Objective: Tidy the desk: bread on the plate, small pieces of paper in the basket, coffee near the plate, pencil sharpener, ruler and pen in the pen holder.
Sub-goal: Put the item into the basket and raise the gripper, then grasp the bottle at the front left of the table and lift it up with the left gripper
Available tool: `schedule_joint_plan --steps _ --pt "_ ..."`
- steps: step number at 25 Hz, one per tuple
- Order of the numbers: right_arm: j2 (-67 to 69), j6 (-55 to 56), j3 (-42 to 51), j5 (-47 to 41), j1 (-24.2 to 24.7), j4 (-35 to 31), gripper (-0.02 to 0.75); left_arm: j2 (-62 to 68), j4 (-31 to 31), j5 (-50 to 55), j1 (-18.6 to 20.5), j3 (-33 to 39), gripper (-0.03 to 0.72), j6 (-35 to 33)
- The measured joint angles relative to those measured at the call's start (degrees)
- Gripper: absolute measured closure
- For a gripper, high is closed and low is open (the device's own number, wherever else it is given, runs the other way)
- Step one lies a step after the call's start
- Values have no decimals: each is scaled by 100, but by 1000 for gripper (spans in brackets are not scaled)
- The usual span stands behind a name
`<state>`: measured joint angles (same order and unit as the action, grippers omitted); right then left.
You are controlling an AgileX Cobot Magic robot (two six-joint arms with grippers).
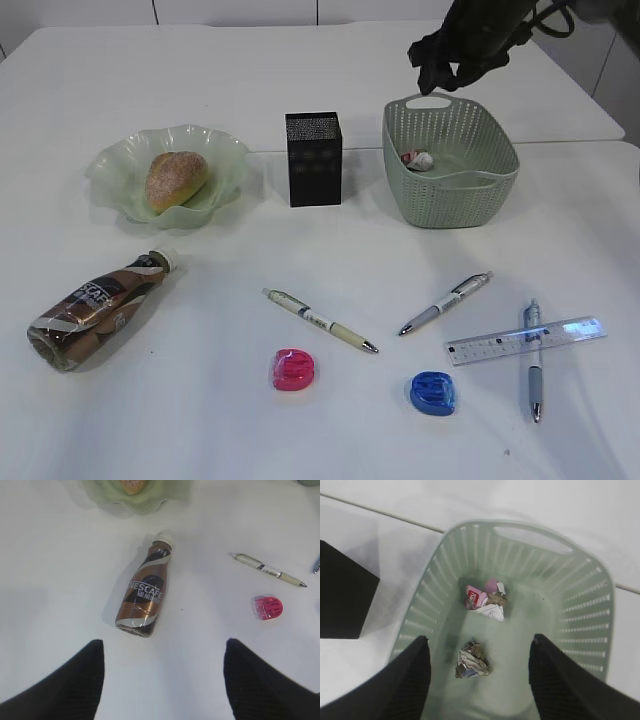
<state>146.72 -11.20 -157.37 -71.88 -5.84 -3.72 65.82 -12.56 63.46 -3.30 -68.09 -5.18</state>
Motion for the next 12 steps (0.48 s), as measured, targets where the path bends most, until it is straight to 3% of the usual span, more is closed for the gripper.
schedule_joint_plan --steps 9,12 --pt "-607 99 12 -23 0 0 245 0 0 0 0 0 162 0" --pt "-1167 164 438 -23 0 0 245 0 0 0 0 0 162 0"
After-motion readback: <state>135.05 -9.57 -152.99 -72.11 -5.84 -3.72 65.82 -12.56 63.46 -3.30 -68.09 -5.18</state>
